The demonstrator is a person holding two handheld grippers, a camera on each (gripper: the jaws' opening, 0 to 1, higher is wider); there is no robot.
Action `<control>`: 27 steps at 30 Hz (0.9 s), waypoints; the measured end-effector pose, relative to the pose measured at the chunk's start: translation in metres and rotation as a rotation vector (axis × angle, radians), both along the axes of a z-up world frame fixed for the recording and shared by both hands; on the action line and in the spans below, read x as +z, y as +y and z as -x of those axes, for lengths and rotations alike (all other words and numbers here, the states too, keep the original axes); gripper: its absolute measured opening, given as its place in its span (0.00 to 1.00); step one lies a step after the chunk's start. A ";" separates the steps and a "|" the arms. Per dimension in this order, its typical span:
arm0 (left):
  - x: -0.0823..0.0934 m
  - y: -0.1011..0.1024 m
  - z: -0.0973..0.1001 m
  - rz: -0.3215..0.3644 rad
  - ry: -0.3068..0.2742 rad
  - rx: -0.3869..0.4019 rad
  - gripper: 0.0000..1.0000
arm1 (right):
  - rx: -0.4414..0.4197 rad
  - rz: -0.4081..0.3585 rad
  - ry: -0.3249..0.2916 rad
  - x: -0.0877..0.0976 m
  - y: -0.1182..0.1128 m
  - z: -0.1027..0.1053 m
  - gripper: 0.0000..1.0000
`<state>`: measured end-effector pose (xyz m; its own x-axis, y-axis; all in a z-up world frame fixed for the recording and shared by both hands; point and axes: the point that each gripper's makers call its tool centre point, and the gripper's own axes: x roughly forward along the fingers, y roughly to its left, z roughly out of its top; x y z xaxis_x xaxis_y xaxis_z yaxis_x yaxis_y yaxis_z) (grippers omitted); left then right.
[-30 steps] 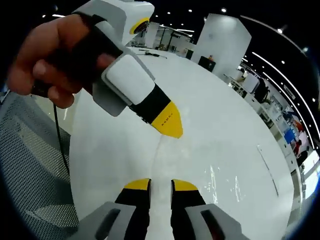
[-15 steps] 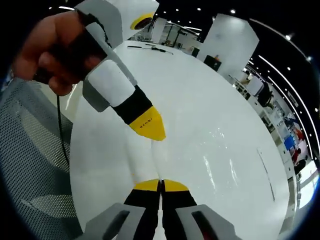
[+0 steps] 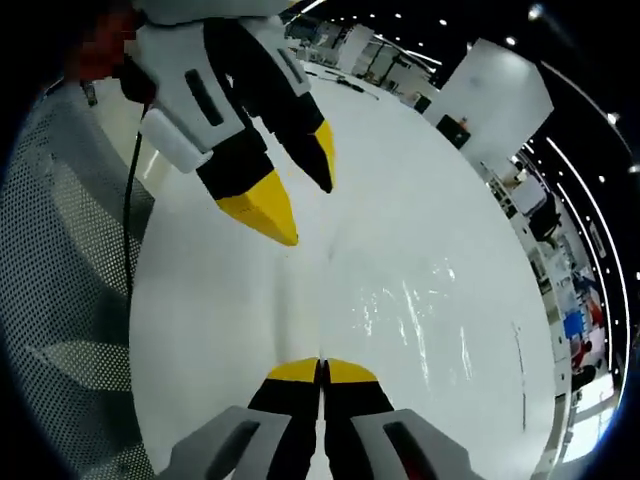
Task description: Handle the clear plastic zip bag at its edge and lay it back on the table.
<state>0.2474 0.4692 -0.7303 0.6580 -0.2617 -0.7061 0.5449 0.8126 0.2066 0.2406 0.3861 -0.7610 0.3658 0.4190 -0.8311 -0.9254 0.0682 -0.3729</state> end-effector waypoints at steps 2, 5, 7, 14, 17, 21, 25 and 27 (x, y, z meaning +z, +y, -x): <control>0.000 -0.007 -0.001 0.018 -0.017 -0.009 0.28 | 0.011 -0.003 -0.001 -0.001 -0.002 0.003 0.00; 0.002 -0.014 0.002 -0.053 -0.042 -0.086 0.26 | 0.011 -0.003 0.000 -0.001 -0.006 0.003 0.00; 0.001 -0.020 0.004 -0.077 -0.045 -0.133 0.26 | 0.006 -0.006 0.005 -0.001 -0.007 0.002 0.00; 0.007 -0.030 -0.006 -0.220 -0.130 -0.277 0.20 | 0.017 -0.004 0.007 0.000 -0.010 0.003 0.00; 0.004 -0.032 -0.007 -0.210 -0.115 -0.288 0.16 | 0.014 -0.008 0.006 0.002 -0.012 0.000 0.00; -0.005 -0.031 -0.005 -0.258 -0.087 -0.360 0.02 | 0.007 -0.016 0.003 0.005 -0.013 -0.002 0.00; -0.005 -0.033 -0.004 -0.240 -0.086 -0.366 0.00 | -0.027 -0.039 0.015 0.006 -0.014 -0.003 0.00; -0.005 -0.033 -0.004 -0.232 -0.086 -0.360 0.00 | -0.038 -0.050 0.017 0.006 -0.014 -0.003 0.00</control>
<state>0.2514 0.4364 -0.7350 0.6126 -0.3259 -0.7200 0.7578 0.5010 0.4180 0.2439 0.3722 -0.7546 0.3680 0.4463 -0.8157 -0.9280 0.1214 -0.3522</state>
